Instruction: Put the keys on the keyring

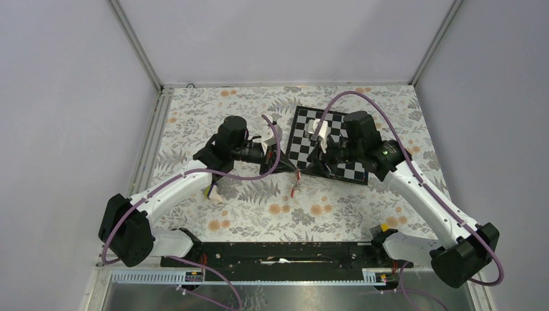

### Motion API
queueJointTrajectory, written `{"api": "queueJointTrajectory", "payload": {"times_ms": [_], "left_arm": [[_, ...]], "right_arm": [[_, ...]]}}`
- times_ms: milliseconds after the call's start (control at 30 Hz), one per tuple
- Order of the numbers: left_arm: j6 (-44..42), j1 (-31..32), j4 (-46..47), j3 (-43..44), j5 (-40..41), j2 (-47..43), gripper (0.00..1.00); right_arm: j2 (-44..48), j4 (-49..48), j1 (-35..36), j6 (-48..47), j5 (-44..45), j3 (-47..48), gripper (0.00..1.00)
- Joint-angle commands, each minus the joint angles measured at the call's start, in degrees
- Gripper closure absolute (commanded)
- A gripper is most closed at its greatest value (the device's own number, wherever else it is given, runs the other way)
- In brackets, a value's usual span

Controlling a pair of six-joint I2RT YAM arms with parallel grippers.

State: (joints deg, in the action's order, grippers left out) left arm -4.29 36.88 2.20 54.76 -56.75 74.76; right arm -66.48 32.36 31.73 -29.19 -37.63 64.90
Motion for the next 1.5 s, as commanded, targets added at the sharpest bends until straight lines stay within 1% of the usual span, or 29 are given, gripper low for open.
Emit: {"api": "queueJointTrajectory", "payload": {"times_ms": [0, 100, 267, 667, 1067, 1233, 1467], "left_arm": [[0.93, -0.49, 1.62, 2.12, -1.05, -1.9, 1.0], [1.06, -0.5, 2.06, 1.85, -1.21, -1.77, 1.0], [1.31, -0.54, 2.45, 1.5, -1.34, -1.81, 1.0], [1.66, -0.5, 3.08, 0.87, -2.07, -2.16, 1.0], [2.17, -0.5, 4.06, 0.7, -2.33, -2.43, 1.0], [2.45, -0.56, 4.74, 0.31, -2.74, -2.45, 1.0], [2.87, -0.67, 5.84, -0.18, -3.76, -2.55, 1.0]], "right_arm": [[0.69, -5.19, -1.61, 2.11, -10.88, -0.82, 0.52], [0.43, -5.16, -1.68, 2.02, -14.28, -0.88, 0.55], [-0.19, -5.09, -1.66, 1.54, -15.9, -1.5, 0.61], [-1.1, -5.94, -1.67, 1.32, -14.18, -2.75, 0.76], [-1.49, -6.21, -1.67, 1.34, -14.26, -3.5, 0.95], [-0.85, -6.2, -1.68, 1.07, -13.57, -4.21, 0.98], [-0.76, -7.07, -1.67, 1.78, -13.74, -4.65, 0.98]]}}
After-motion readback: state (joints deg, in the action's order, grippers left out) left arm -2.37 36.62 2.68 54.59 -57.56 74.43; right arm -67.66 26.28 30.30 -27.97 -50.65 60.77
